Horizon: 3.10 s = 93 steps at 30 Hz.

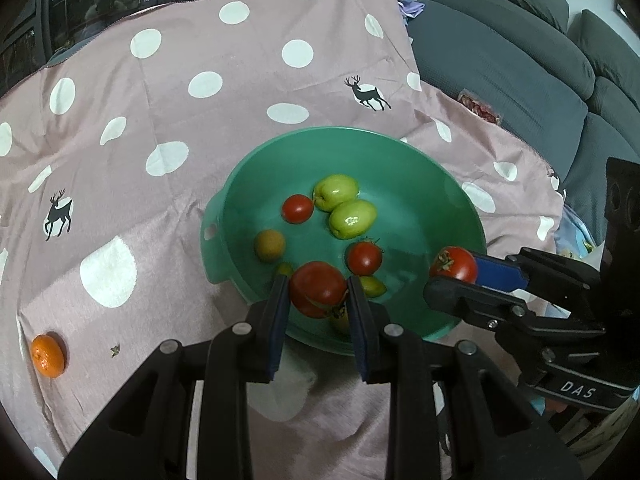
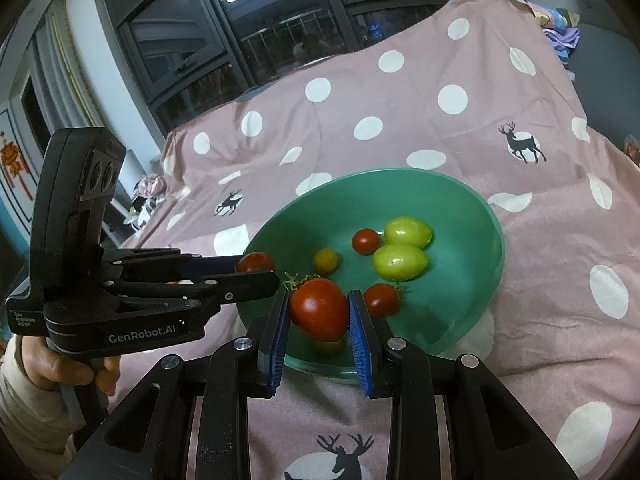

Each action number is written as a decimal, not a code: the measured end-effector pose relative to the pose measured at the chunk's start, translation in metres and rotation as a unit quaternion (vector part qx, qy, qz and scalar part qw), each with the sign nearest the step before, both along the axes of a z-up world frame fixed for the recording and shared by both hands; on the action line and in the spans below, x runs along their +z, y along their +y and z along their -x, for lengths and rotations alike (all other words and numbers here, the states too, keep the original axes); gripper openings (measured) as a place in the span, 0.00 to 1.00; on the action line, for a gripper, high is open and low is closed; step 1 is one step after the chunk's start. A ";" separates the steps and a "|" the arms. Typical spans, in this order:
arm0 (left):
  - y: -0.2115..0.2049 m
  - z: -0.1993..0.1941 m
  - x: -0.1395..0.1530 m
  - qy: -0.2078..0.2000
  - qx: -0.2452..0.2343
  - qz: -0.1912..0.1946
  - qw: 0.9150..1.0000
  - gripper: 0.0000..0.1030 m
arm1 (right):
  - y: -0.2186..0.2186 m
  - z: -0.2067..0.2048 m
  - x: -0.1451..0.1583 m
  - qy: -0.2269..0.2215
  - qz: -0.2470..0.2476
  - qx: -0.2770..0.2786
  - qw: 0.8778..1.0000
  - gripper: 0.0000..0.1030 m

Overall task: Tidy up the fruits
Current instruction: 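Carry the red tomato over the green bowl and open the right tool, then move the right tool away from the bowl toward the orange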

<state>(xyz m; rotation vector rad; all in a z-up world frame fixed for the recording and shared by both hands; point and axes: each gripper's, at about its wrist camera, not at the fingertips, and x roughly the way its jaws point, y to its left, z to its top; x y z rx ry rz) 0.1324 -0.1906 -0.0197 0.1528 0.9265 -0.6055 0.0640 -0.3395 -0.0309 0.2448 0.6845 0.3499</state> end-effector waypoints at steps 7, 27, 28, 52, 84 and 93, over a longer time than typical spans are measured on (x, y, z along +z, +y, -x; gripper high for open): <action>0.001 -0.001 0.002 -0.006 0.002 -0.007 1.000 0.25 | 0.001 -0.001 0.002 -0.006 -0.002 0.001 1.000 0.30; 0.000 -0.001 0.000 -0.007 0.011 -0.012 1.000 0.26 | 0.000 -0.007 0.003 -0.004 0.003 -0.003 1.000 0.30; 0.001 0.000 0.001 -0.007 0.012 -0.012 1.000 0.27 | 0.000 -0.007 0.003 -0.003 0.003 -0.004 1.000 0.30; 0.028 0.022 0.017 -0.033 0.054 -0.017 0.998 0.77 | 0.001 0.004 0.013 0.002 0.001 -0.021 1.000 0.46; 0.119 0.079 0.026 -0.047 0.160 -0.036 0.985 0.99 | 0.080 0.044 0.048 -0.011 0.036 0.061 0.997 0.66; 0.140 0.090 0.015 -0.031 0.176 -0.035 0.983 0.99 | 0.106 0.044 0.046 0.002 0.056 0.083 0.995 0.66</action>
